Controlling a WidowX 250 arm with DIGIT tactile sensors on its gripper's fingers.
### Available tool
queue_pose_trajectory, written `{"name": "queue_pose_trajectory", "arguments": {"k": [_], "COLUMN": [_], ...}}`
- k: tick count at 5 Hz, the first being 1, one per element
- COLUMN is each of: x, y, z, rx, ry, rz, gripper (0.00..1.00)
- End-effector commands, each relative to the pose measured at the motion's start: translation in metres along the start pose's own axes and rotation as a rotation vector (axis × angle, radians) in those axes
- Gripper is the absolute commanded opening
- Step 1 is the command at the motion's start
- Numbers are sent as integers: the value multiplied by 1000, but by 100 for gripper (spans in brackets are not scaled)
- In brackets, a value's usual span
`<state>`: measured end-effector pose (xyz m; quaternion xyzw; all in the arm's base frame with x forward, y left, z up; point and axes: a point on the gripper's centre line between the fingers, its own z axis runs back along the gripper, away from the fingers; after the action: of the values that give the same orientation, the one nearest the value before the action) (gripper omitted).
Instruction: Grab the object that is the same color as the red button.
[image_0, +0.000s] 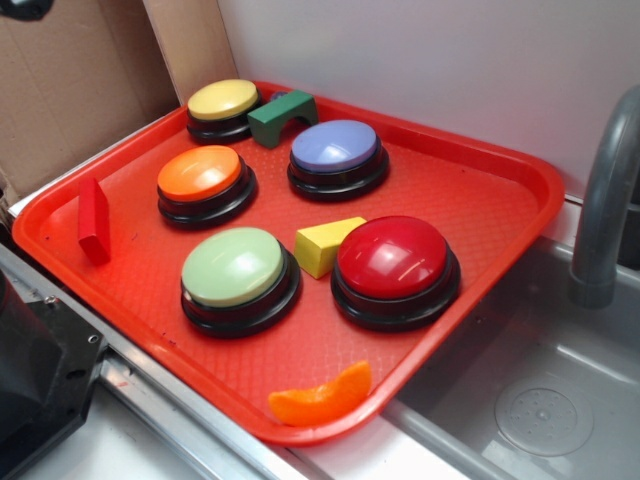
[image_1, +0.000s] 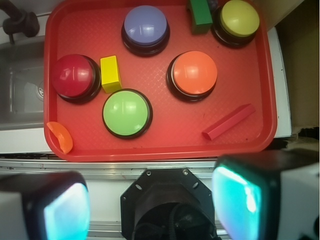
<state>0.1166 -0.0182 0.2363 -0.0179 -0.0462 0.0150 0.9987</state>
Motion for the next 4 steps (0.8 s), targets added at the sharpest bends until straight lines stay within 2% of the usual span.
{"name": "queue_pose_trajectory", "arguments": {"k": [1,2,4], "x": [0,5,19], "y": [0,16,59], "z": [0,-19,-82], "rx": [0,9,-17], "ry": [0,-11,-46], "rz": [0,171,451], "gripper": [100,100,100]}}
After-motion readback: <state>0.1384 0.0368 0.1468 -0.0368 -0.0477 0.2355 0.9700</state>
